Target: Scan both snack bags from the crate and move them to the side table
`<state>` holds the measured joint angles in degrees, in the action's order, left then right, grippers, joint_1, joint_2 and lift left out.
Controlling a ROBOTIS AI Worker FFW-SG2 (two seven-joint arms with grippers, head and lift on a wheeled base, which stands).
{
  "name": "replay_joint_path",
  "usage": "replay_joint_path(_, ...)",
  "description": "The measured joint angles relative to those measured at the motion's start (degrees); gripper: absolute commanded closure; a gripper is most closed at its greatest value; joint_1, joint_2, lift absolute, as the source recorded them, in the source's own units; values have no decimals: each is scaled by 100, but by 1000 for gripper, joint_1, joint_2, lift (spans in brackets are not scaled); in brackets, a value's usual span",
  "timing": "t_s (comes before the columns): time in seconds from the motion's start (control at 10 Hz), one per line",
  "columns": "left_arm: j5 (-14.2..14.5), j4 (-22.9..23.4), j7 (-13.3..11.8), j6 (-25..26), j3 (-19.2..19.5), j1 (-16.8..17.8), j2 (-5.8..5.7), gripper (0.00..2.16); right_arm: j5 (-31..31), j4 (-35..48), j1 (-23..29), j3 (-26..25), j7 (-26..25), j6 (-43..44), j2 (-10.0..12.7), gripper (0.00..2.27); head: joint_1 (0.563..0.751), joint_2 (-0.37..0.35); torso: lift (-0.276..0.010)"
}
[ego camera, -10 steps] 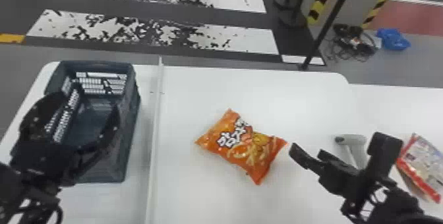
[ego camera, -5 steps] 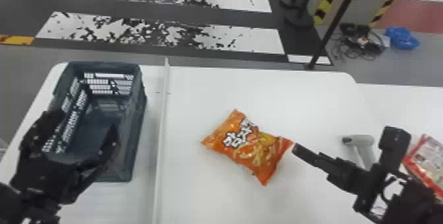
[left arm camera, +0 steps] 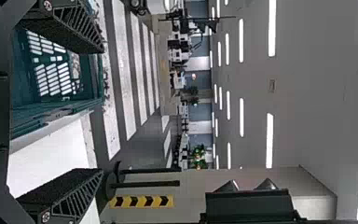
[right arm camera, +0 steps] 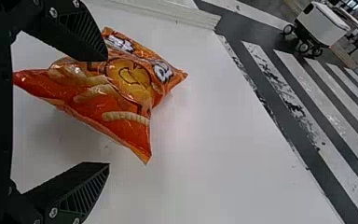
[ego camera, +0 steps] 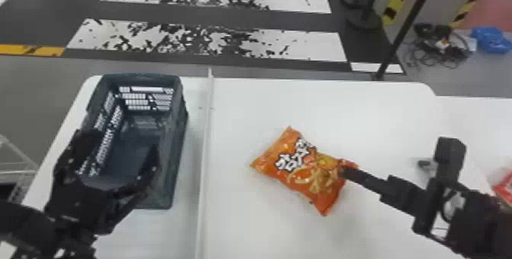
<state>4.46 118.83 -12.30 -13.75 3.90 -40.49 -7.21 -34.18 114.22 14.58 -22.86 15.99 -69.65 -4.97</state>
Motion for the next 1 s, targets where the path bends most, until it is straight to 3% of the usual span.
replay_joint_path(0.6, 2, -1, -44, 0, 23, -74, -8, 90, 86, -998, -719, 219, 2, -93, -179, 124, 695, -34, -75)
replay_joint_path(0.8, 2, -3, -37, -8, 23, -84, -8, 97, 95, -1261, -841, 273, 57, -70, -205, 238, 695, -30, -75)
replay_joint_path(0.9, 2, -11, -28, -16, 23, -93, -8, 97, 69, -1364, -896, 287, 144, -53, -206, 566, 695, -23, -75)
replay_joint_path(1.0, 2, -20, -26, -28, 26, -99, -8, 97, 52, -1460, -958, 286, 250, -49, -215, 1372, 695, -17, -75)
